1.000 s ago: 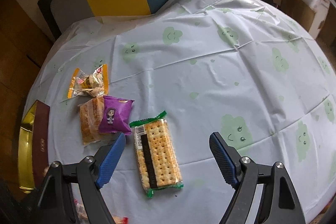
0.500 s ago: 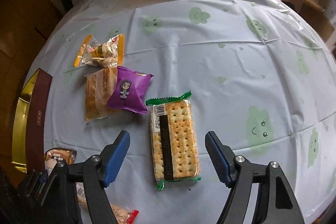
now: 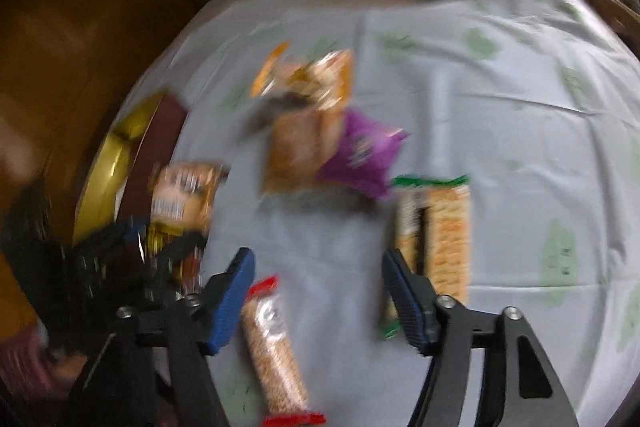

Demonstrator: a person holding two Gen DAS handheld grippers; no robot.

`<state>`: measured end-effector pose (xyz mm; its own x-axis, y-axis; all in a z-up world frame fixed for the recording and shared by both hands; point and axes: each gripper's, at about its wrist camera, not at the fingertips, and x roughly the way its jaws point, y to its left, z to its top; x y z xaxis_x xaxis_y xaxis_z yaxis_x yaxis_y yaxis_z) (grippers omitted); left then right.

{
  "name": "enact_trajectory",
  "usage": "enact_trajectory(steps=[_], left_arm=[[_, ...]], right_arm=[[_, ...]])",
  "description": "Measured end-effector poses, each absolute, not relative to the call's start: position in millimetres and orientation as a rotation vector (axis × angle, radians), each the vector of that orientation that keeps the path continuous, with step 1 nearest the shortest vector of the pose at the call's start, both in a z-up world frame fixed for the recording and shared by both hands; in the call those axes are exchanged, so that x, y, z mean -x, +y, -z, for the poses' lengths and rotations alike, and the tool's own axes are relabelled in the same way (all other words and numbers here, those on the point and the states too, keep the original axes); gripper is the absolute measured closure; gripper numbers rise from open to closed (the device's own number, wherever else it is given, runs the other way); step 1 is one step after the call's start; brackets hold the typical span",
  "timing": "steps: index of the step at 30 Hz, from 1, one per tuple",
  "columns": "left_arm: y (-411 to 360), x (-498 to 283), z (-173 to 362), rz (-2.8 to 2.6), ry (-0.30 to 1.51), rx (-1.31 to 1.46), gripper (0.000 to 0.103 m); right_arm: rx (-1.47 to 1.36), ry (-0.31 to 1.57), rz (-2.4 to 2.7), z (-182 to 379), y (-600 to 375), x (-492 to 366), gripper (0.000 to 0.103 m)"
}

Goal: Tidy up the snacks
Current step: 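Lift brown bag with left tool while right tool reaches red-capped stick packet, then carry the brown-and-gold bag into the gold tray and open the left tool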

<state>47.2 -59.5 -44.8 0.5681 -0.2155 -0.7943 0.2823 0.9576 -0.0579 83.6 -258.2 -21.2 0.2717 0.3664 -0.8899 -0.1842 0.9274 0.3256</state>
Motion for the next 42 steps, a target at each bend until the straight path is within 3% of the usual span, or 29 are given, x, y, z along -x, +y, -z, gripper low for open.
enact_trajectory(steps=[2, 10, 11, 12, 13, 19, 31, 42], left_arm=[[-58, -44, 45, 0.293, 0.922, -0.081, 0.058], [-54, -35, 38, 0.293, 0.900, -0.074, 0.058], [-54, -34, 37, 0.296, 0.898, -0.071, 0.058], [-54, -33, 35, 0.300, 0.894, -0.066, 0.058], [-53, -32, 33, 0.303, 0.891, -0.061, 0.058], [-29, -26, 13, 0.295, 0.866, 0.020, 0.058], [108, -59, -3, 0.032, 0.888, 0.242, 0.058], [161, -129, 15, -0.050, 0.966, 0.124, 0.058]], right_arm=[[-0.108, 1.286, -0.443, 27, -241, -78, 0.051], [0.072, 1.396, -0.638, 49, -190, -52, 0.053], [0.111, 1.410, -0.628, 54, -186, -49, 0.057], [0.155, 1.420, -0.609, 59, -182, -47, 0.072], [0.209, 1.412, -0.580, 63, -179, -45, 0.072], [0.219, 1.308, -0.487, 55, -180, -48, 0.073], [0.199, 1.359, -0.480, 72, -192, -58, 0.069], [0.283, 1.332, -0.486, 70, -182, -50, 0.068]])
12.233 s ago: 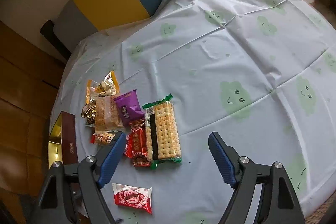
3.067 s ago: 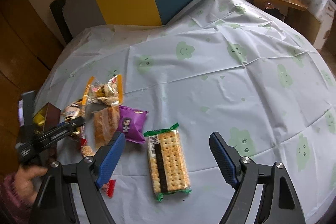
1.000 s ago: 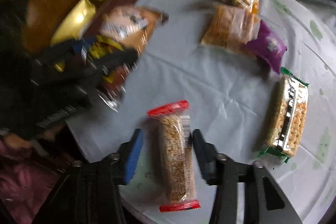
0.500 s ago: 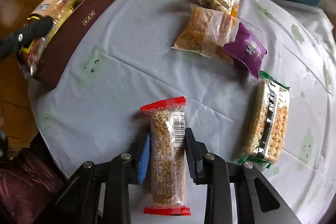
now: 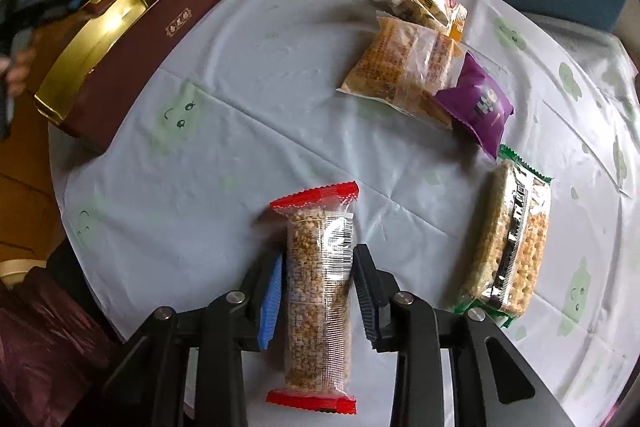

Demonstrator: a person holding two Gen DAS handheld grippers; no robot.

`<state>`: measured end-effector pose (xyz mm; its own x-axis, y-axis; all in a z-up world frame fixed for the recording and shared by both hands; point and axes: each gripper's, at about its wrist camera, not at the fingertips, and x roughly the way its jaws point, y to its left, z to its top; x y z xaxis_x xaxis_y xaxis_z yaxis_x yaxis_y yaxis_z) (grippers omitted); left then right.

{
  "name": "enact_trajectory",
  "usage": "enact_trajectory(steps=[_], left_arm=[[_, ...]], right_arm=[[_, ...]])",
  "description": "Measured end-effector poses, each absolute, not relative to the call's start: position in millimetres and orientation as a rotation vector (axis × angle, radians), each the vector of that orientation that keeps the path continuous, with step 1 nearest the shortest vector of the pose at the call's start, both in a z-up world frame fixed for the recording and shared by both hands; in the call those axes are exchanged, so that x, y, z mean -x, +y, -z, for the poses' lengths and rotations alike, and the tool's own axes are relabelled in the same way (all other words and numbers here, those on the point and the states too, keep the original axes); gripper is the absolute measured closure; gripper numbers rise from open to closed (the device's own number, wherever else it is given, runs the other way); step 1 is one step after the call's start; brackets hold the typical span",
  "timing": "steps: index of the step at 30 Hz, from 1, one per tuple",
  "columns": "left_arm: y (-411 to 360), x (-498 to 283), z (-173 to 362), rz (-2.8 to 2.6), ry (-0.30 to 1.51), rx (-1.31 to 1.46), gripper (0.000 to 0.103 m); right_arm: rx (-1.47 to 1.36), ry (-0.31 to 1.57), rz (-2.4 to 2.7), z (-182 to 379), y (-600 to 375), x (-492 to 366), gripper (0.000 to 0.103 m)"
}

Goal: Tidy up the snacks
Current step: 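Carry the brown-and-gold bag into the gold tray and open the left tool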

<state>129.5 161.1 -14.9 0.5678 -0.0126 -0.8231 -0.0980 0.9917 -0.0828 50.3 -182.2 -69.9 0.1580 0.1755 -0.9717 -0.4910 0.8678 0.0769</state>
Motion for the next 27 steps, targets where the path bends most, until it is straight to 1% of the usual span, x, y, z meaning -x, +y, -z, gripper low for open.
enact_trajectory(steps=[4, 7, 8, 13, 21, 27], left_arm=[[164, -148, 26, -0.041, 0.991, 0.088, 0.058], [155, -159, 33, -0.031, 1.000, 0.011, 0.058], [155, -163, 35, -0.042, 0.998, 0.010, 0.056], [159, -165, 37, -0.066, 0.990, 0.071, 0.055], [162, -127, 17, -0.161, 0.918, 0.137, 0.055], [137, -80, -1, -0.126, 0.869, 0.108, 0.055]], right_arm=[[0.293, 1.327, -0.488, 70, -182, -49, 0.068], [0.297, 1.325, -0.489, 70, -181, -49, 0.068], [0.297, 1.325, -0.488, 71, -181, -50, 0.068], [0.298, 1.326, -0.489, 70, -181, -49, 0.068], [0.300, 1.327, -0.495, 69, -181, -49, 0.068], [0.309, 1.325, -0.491, 69, -182, -50, 0.068]])
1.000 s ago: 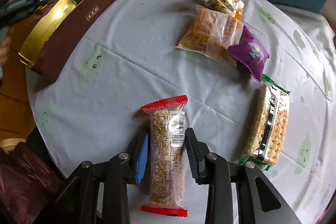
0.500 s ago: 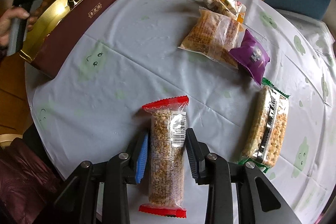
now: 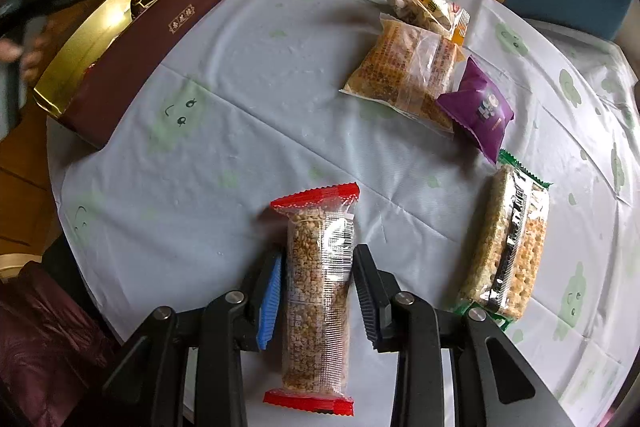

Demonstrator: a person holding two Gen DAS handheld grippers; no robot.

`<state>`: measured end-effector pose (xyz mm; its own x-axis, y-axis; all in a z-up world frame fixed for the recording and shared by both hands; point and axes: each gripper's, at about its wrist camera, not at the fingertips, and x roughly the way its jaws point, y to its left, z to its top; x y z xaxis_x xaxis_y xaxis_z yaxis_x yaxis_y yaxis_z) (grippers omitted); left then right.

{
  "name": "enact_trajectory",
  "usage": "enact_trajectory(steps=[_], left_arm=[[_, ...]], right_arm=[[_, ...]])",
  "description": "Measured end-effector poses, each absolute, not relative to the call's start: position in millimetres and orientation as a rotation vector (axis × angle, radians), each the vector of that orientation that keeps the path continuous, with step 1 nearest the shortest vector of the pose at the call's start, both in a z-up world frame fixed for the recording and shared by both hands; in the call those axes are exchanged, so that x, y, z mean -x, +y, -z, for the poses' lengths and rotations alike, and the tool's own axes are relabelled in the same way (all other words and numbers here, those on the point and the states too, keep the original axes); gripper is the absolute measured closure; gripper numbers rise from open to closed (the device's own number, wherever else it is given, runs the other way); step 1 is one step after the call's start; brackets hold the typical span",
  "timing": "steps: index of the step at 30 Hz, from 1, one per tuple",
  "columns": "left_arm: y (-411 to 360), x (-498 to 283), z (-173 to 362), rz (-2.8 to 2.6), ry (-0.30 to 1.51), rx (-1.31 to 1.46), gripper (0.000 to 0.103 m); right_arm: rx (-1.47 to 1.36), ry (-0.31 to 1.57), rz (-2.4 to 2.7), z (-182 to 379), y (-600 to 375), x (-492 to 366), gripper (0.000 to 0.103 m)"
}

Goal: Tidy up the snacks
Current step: 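Carry the brown-and-gold bag into the gold tray and open the left tool, then carry the red-capped granola bar into the gold tray and open the right tool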

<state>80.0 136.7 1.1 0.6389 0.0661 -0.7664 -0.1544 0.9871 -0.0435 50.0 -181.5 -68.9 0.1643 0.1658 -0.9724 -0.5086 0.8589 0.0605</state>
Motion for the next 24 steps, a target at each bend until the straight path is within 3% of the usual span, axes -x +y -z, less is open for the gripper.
enact_trajectory(steps=[12, 24], left_arm=[[102, -21, 5, -0.063, 0.891, 0.092, 0.054], [102, -7, 17, -0.059, 0.919, 0.123, 0.054]], right_arm=[[0.311, 1.325, -0.479, 68, -181, -48, 0.062], [0.320, 1.319, -0.480, 69, -180, -46, 0.064]])
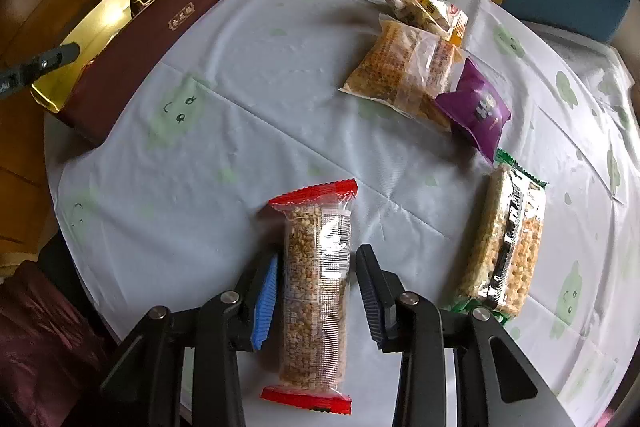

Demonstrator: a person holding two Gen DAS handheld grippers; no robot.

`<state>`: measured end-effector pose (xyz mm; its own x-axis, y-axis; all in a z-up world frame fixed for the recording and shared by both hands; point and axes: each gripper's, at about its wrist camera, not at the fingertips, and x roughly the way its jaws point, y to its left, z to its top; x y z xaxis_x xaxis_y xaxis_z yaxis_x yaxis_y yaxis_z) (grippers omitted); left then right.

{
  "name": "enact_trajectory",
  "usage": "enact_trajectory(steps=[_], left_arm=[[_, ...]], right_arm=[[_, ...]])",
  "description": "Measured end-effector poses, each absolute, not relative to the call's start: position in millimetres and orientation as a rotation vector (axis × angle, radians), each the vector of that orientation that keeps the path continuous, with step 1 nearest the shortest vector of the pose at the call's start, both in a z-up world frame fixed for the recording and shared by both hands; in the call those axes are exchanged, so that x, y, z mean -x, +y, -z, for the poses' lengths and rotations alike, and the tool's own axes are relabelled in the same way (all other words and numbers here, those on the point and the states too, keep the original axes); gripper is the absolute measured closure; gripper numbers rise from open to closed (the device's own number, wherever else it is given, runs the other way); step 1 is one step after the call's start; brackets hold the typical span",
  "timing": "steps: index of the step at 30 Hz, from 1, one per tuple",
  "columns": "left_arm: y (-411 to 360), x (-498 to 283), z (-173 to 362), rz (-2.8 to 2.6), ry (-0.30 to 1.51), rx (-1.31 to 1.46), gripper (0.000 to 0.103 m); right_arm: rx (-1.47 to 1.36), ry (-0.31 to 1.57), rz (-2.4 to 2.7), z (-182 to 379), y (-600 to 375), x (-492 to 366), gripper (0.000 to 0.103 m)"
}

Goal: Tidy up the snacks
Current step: 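Carry the red-capped granola bar into the gold tray and open the right tool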

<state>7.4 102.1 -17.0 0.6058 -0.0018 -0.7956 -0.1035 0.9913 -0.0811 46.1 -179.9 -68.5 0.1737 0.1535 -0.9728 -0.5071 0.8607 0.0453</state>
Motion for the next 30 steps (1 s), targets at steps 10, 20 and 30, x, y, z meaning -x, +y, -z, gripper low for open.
enact_trajectory(steps=[10, 20, 30], left_arm=[[127, 1, 13, -0.086, 0.891, 0.165, 0.054], [180, 15, 8, -0.204, 0.848, 0.260, 0.054], [192, 19, 10, -0.226, 0.838, 0.288, 0.054]], right_arm=[[0.289, 1.325, -0.449, 68, -179, -47, 0.073], [0.090, 1.213, -0.475, 20, -151, -62, 0.073], [-0.040, 1.058, -0.704, -35, -41, -72, 0.073]])
